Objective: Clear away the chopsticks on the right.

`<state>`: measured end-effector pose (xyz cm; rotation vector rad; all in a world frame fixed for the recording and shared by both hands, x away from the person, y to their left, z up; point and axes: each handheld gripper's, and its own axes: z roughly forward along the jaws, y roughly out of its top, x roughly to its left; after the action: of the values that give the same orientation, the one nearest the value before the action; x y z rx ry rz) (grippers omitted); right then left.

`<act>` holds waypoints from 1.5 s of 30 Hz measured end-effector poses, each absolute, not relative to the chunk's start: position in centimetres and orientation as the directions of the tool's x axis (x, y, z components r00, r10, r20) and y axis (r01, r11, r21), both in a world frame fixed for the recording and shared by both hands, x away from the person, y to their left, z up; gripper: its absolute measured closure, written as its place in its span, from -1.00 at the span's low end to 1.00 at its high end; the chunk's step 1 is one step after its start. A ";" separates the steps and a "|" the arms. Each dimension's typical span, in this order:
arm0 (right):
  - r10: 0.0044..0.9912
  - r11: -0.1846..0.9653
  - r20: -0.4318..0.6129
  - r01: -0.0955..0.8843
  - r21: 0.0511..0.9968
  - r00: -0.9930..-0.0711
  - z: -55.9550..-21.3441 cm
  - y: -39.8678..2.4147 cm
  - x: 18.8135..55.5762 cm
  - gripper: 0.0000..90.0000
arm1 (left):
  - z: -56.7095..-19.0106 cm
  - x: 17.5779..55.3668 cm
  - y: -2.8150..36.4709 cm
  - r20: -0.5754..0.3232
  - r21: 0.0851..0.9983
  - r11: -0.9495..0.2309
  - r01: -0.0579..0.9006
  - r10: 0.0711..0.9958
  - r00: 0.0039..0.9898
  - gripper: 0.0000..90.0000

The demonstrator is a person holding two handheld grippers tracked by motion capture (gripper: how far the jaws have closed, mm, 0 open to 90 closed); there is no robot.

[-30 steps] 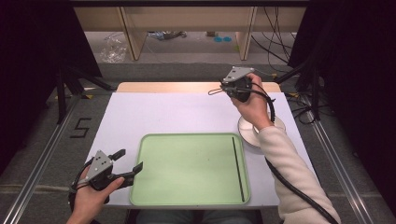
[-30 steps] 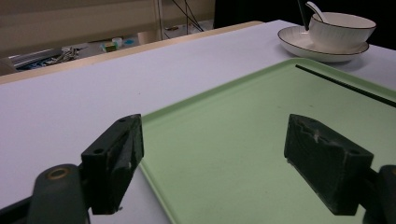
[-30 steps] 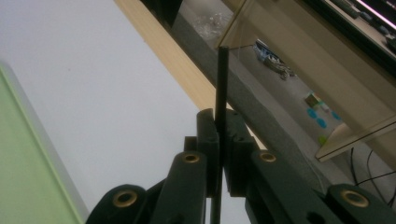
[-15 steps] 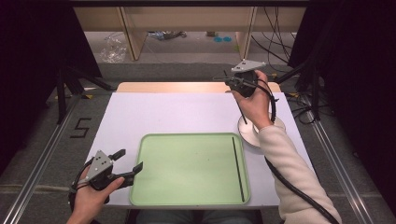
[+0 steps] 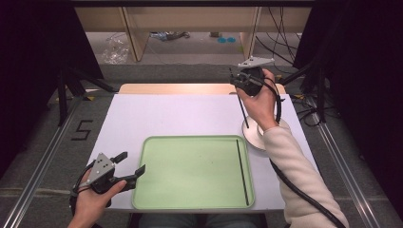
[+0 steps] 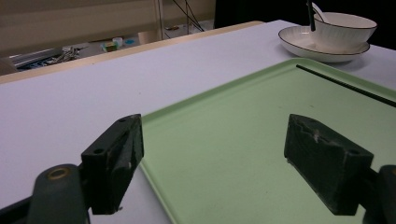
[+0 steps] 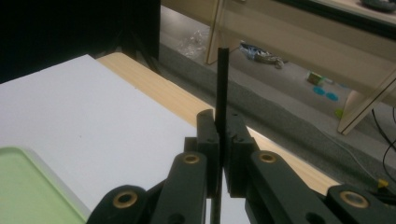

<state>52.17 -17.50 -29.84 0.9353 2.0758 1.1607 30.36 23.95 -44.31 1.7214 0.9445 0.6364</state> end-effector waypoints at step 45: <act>0.950 0.053 0.267 0.926 0.375 -0.163 -37.1 -16.8 51.5 0.95 | -44.3 30.4 23.9 -0.025 0.942 -0.166 0.292 0.833 0.552 -0.56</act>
<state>51.49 -16.84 -37.06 1.9986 2.2414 0.7283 30.35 23.94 -44.30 1.7231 0.9446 0.6346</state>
